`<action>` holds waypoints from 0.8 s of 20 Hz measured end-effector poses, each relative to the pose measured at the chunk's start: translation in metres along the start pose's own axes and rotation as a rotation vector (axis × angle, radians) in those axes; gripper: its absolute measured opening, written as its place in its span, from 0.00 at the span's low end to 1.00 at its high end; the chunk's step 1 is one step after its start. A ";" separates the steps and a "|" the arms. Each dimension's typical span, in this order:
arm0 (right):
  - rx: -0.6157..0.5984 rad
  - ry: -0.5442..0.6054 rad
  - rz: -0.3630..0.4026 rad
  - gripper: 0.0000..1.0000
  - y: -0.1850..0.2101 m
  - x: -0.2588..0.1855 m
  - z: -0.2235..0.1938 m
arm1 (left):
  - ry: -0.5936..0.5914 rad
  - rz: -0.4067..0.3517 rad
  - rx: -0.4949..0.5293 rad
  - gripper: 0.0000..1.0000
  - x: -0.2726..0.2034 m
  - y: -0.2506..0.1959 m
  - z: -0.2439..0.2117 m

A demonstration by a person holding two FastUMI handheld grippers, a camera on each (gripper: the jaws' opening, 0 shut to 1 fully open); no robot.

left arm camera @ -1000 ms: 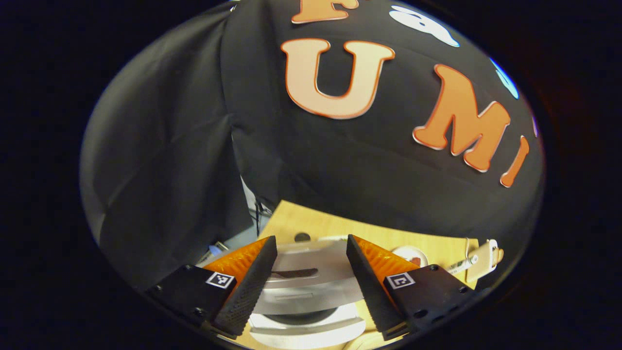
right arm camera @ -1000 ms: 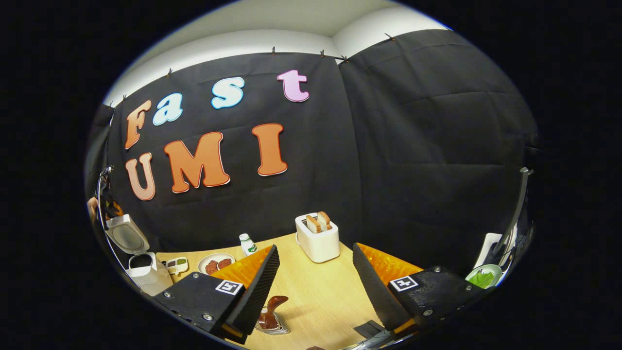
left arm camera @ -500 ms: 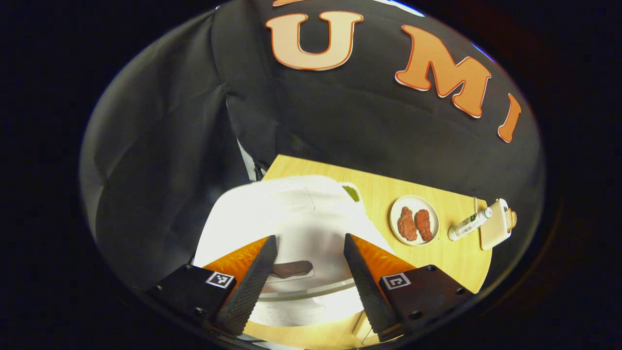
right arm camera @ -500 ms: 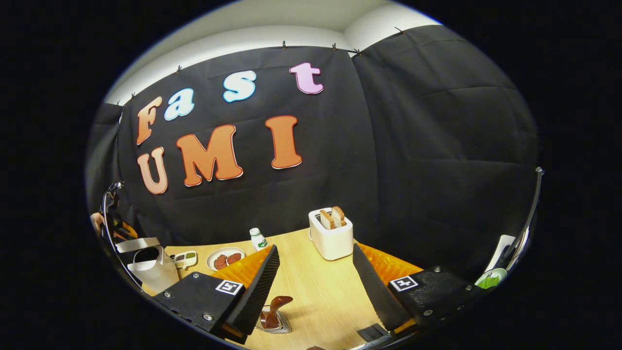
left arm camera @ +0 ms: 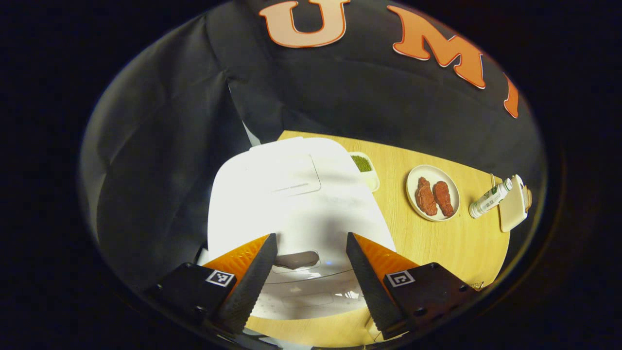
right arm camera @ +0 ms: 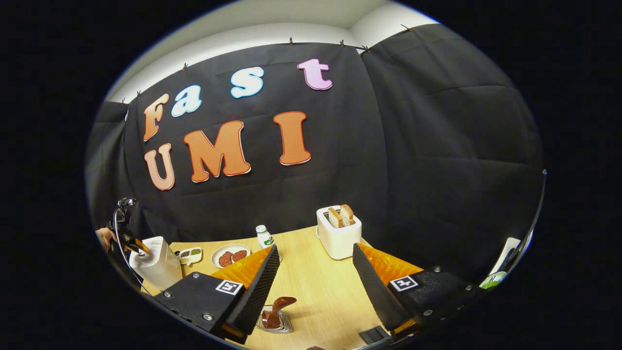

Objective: Close the left gripper, press the button to open the rice cooker; take a wooden spoon from the chopstick holder with the right hand, scoop a spoonful of rice and pour it into the rice cooker, then put the wooden spoon back into the chopstick holder.

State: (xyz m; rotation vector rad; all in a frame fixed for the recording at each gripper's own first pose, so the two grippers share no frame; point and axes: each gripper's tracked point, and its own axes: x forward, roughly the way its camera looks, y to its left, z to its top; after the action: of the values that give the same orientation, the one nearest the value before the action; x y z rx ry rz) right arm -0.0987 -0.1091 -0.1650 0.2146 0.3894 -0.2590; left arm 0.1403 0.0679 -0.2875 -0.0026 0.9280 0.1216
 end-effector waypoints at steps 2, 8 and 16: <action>-0.013 -0.006 0.031 0.94 0.015 0.007 0.004 | -0.135 0.000 0.058 0.97 -0.024 -0.002 0.016; -0.083 -0.094 0.153 0.94 0.087 0.030 0.031 | -0.479 -0.028 0.082 0.98 -0.137 -0.012 0.043; -0.142 -0.208 0.322 0.94 0.178 0.039 0.050 | -0.719 -0.041 0.068 1.00 -0.247 -0.010 0.030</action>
State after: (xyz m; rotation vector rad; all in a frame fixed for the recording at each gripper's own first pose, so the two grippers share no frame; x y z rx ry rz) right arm 0.0042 0.0382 -0.1080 0.1067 0.1615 0.0641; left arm 0.0192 0.0339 -0.0731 0.0801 0.2136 0.0448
